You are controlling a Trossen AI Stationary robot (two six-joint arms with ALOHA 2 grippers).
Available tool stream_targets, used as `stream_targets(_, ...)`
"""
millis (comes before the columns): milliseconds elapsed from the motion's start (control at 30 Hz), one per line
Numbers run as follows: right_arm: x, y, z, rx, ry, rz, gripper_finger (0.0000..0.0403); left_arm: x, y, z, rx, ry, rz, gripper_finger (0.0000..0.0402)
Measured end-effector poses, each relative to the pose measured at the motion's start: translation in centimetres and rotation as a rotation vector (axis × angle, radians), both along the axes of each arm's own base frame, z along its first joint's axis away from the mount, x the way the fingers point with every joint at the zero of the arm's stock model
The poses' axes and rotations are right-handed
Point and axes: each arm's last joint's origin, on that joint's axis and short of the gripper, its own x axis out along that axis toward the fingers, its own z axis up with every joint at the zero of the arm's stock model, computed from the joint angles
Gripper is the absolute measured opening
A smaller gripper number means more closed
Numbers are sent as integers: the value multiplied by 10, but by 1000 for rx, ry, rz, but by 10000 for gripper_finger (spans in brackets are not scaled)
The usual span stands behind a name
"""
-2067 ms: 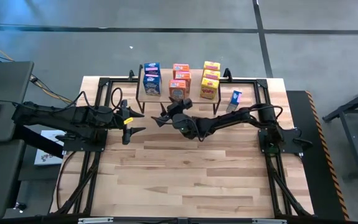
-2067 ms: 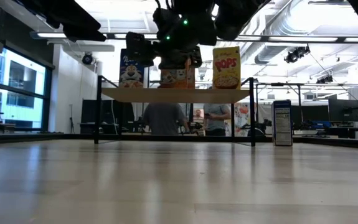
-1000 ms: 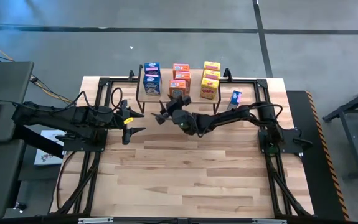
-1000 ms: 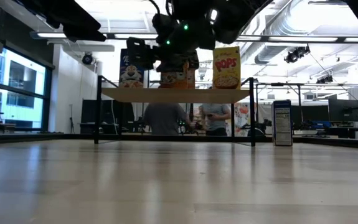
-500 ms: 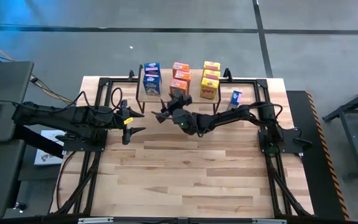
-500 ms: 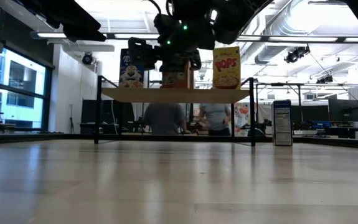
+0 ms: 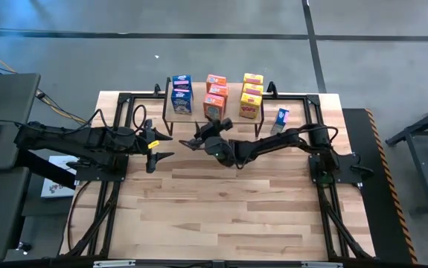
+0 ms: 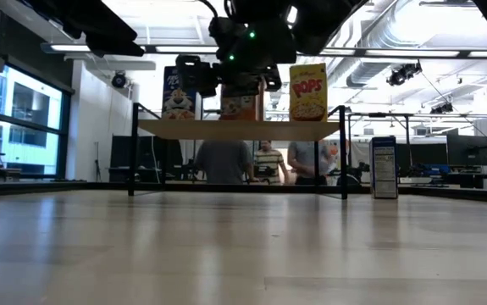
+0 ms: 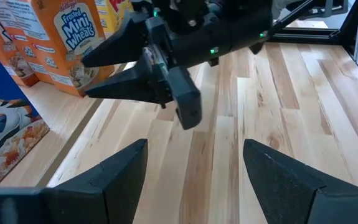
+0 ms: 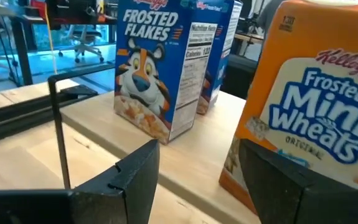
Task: Stack cereal on shelf
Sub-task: Put the orange cereal box aligned with the other orange cereal boxes on the shelf
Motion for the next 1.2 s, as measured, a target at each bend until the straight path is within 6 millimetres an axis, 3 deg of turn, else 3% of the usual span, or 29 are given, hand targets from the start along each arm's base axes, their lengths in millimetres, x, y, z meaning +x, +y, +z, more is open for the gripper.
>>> stream_targets(200,-5,8,4,-9,21,-48,213,0,0,0,0,0,0,257)
stream_targets(1200,-11,-3,2,-1,50,-142,213,0,0,0,0,0,1,257)
